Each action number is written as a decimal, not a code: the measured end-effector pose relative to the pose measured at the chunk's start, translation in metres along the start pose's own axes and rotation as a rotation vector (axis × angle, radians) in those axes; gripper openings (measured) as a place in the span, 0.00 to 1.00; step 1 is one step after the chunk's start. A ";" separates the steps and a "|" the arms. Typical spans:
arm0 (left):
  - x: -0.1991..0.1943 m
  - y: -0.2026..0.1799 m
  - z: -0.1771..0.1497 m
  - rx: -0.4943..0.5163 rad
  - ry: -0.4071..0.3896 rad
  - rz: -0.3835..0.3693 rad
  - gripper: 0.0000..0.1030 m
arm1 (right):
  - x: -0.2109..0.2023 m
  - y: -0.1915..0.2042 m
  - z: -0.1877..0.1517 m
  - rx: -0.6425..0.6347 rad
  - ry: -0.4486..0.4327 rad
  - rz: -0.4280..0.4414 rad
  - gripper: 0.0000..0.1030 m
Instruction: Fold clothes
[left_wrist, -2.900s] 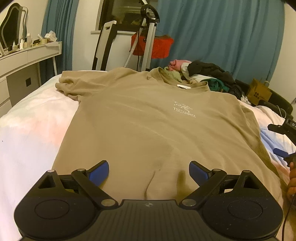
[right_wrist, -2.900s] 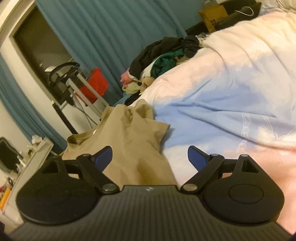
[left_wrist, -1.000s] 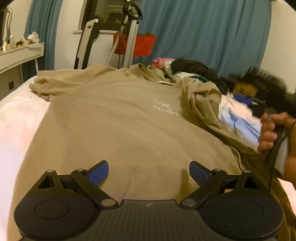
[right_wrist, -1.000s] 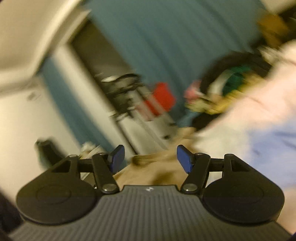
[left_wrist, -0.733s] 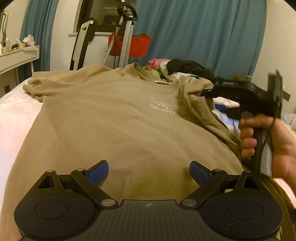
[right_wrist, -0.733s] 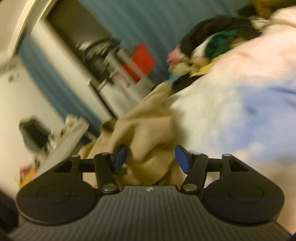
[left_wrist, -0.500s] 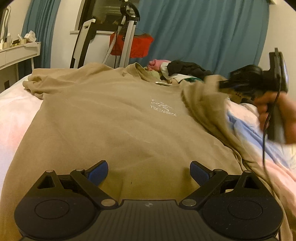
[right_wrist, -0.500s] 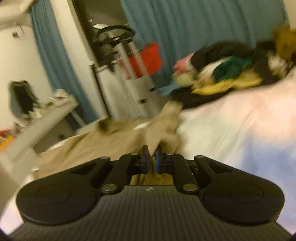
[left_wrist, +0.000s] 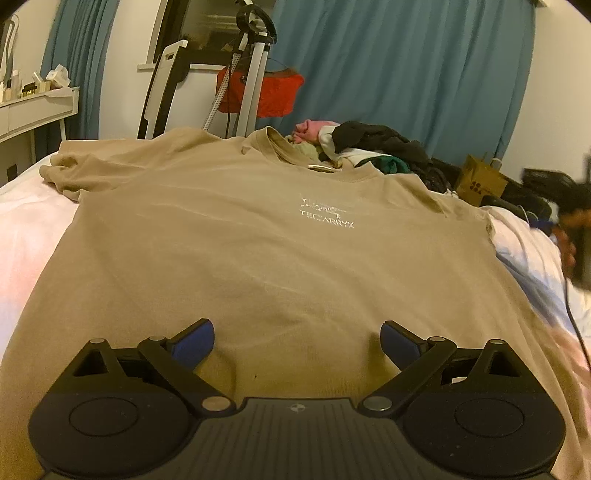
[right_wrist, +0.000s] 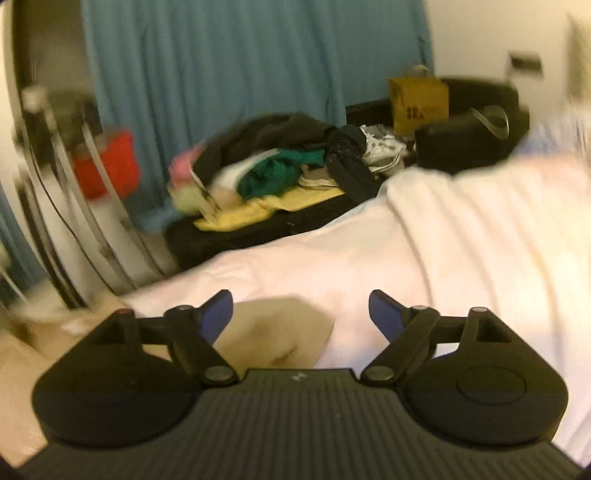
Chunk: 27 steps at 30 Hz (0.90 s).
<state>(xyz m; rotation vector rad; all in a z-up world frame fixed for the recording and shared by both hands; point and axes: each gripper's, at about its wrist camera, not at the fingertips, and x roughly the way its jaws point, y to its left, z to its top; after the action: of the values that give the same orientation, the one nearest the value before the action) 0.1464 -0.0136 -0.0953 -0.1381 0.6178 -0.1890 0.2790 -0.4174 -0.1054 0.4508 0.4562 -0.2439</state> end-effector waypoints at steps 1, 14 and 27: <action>-0.001 0.000 0.000 -0.006 0.001 -0.002 0.95 | -0.009 -0.008 -0.012 0.065 0.001 0.047 0.80; -0.018 0.001 -0.003 -0.016 -0.004 0.029 0.95 | 0.034 -0.030 -0.090 0.420 0.239 0.424 0.80; -0.011 0.005 -0.009 0.006 0.012 0.052 0.95 | 0.010 -0.056 -0.083 0.622 0.102 0.267 0.10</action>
<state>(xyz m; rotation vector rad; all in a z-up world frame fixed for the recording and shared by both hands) 0.1328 -0.0070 -0.0971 -0.1150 0.6319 -0.1415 0.2390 -0.4290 -0.1971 1.1283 0.4090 -0.0990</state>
